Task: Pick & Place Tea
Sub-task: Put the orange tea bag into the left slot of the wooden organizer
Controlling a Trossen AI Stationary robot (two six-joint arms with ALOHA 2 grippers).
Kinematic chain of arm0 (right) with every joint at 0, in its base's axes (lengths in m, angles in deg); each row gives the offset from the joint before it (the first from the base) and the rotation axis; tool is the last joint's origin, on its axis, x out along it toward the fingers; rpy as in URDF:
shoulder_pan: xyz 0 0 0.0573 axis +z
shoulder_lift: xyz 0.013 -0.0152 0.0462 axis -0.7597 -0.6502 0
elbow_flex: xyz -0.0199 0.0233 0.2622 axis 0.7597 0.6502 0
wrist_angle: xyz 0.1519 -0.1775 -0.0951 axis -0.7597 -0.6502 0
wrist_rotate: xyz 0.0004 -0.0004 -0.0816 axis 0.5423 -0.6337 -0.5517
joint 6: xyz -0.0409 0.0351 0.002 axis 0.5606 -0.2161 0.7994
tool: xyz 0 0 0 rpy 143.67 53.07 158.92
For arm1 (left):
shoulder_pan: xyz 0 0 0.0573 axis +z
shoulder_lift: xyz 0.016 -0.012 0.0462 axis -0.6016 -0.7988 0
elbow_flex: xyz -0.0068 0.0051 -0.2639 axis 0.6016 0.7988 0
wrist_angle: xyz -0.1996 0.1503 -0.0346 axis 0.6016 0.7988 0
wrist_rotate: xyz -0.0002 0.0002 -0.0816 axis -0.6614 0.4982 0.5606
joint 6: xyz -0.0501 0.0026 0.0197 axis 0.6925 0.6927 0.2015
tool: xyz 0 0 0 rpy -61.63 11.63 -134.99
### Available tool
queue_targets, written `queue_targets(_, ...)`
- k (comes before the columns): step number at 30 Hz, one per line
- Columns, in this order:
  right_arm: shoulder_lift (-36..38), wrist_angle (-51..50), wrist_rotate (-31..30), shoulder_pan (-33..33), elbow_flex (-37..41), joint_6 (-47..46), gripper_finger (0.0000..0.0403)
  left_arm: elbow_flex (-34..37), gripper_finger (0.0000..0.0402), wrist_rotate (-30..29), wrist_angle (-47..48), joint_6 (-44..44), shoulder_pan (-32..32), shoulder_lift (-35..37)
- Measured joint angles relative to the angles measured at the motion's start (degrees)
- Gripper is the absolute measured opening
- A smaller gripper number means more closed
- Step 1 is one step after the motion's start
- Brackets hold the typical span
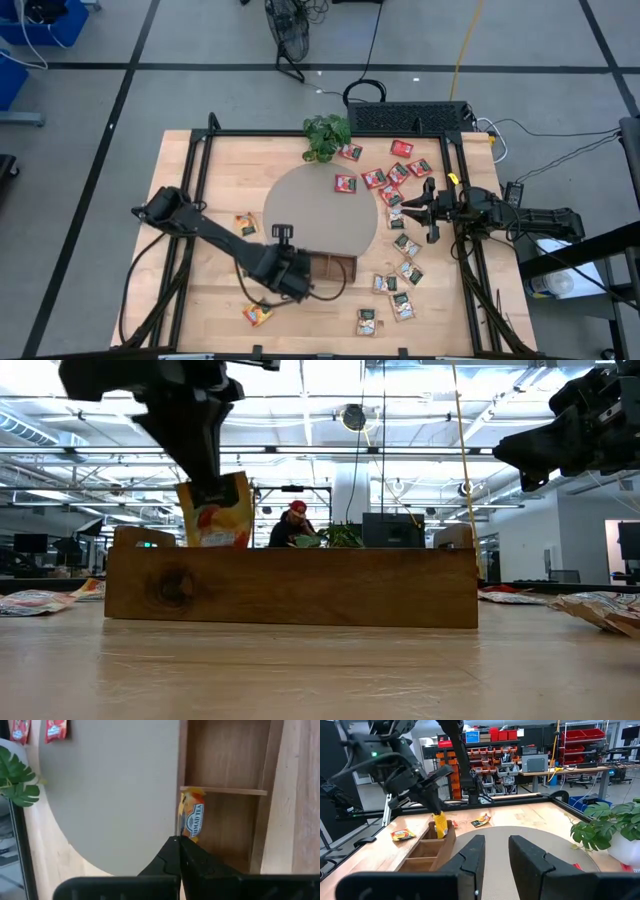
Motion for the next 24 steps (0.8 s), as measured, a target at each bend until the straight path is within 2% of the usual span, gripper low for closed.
queue_targets(9, 0.00, -0.07, -0.01, -0.01, -0.01, -0.01, 0.0075, 0.02, 0.0001, -1.12, 1.36, 2.49, -0.63, -4.09)
queue_targets(24, 0.00, 0.02, -0.01, -0.02, -0.01, 0.00, 0.0075, 0.74, 0.0001, -1.19, 1.81, 4.10, 0.82, -4.35)
